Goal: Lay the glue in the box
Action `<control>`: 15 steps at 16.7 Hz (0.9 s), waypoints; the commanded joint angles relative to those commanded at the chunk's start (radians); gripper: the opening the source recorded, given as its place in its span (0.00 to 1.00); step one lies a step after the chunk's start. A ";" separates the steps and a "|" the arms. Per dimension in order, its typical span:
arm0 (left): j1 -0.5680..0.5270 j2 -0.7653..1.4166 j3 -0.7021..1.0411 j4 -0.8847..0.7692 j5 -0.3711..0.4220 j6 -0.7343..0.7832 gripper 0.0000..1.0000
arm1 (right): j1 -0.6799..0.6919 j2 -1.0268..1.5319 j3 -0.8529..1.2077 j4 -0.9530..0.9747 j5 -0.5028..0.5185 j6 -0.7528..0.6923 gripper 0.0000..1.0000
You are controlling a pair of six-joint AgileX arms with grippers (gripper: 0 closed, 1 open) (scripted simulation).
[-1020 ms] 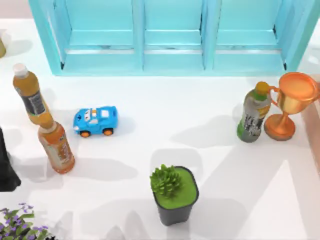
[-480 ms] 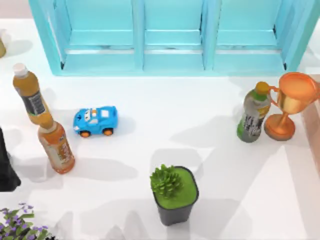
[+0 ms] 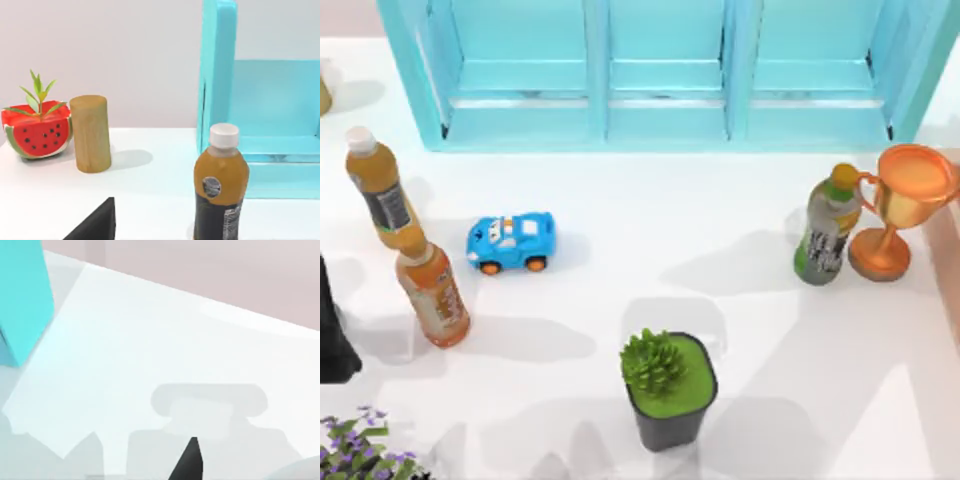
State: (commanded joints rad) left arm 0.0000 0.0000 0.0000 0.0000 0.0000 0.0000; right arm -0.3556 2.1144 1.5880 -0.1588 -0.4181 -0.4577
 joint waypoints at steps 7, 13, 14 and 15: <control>0.000 0.000 0.000 0.000 0.000 0.000 1.00 | -0.272 -0.177 -0.198 -0.479 -0.368 -0.742 0.00; 0.000 0.000 0.000 0.000 0.000 0.000 1.00 | -0.448 -0.333 -0.412 -0.765 -0.585 -1.147 0.00; 0.000 0.000 0.000 0.000 0.000 0.000 1.00 | -0.470 -0.350 -0.440 -0.796 -0.606 -1.184 0.00; 0.000 0.000 0.000 0.000 0.000 0.000 1.00 | -0.490 -0.363 -0.464 -0.824 -0.622 -1.216 0.00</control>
State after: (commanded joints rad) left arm 0.0000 0.0000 0.0000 0.0000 0.0000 0.0000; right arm -0.8456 1.7512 1.1239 -0.9826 -1.0404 -1.6737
